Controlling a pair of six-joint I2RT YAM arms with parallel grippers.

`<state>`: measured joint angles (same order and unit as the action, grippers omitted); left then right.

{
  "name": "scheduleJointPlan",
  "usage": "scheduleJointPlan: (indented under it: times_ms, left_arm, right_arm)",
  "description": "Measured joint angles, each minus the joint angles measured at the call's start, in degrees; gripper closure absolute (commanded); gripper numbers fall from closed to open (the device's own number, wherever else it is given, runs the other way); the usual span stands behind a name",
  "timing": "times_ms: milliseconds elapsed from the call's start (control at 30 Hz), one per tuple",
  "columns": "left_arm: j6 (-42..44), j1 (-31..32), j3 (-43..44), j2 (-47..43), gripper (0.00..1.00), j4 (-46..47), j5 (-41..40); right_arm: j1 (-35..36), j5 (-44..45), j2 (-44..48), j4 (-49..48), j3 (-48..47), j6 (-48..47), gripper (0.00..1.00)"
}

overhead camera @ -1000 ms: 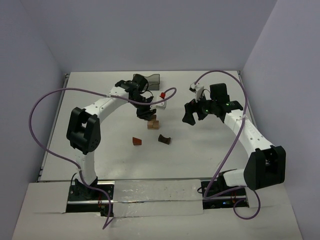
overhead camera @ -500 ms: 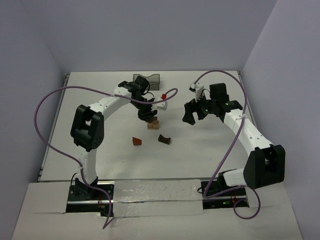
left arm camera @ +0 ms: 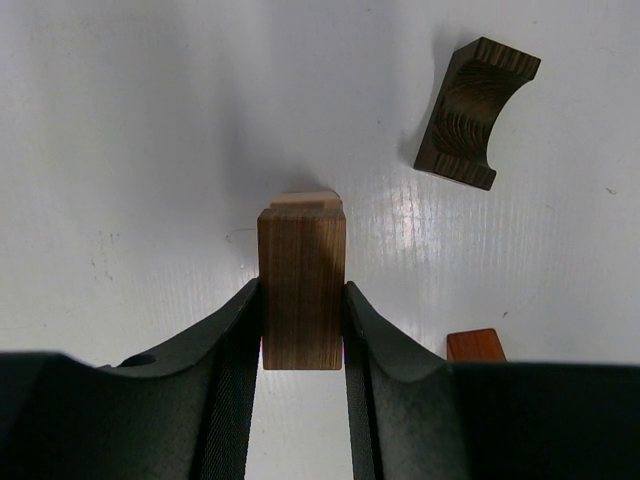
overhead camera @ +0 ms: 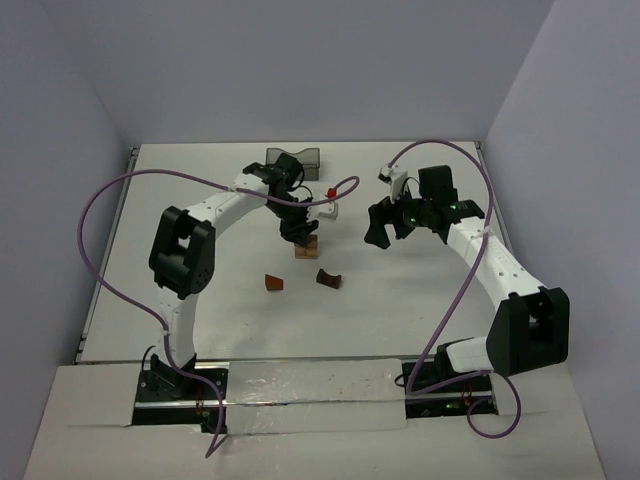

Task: Build the wood block tower

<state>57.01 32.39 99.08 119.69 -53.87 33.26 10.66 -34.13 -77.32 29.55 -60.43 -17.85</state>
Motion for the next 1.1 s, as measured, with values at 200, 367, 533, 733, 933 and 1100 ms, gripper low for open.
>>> scheduleJointPlan:
  times_ms: [200, 367, 533, 733, 933, 1100]
  left_arm:
    - [-0.6, 0.5, 0.3, 0.2, 0.73, 0.0, -0.3]
    - [-1.0, 0.9, 0.4, 0.3, 0.71, -0.1, -0.5]
    - [-1.2, 1.1, 0.4, 0.4, 0.71, -0.2, -0.6]
    - [-1.4, 1.1, 0.7, 1.0, 0.70, -0.4, -1.5]
    - [-1.4, 1.1, 0.7, 1.1, 0.68, -0.4, -1.7]
    - [-1.5, 1.1, 0.7, 1.1, 0.66, -0.4, -1.8]
  right_arm:
    - [0.0, 0.0, -0.1, 0.0, 0.0, 0.0, 0.00]
    - [0.0, 0.0, -0.1, 0.0, 0.0, 0.0, 0.00]
    - [0.0, 0.0, -0.1, 0.0, 0.0, 0.0, 0.00]
    - [0.0, 0.0, -0.1, 0.0, 0.0, 0.0, 0.00]
    - [0.0, 0.0, -0.2, 0.0, 0.0, 0.0, 0.00]
    - [0.0, 0.0, -0.5, 0.0, 0.0, 0.0, 0.00]
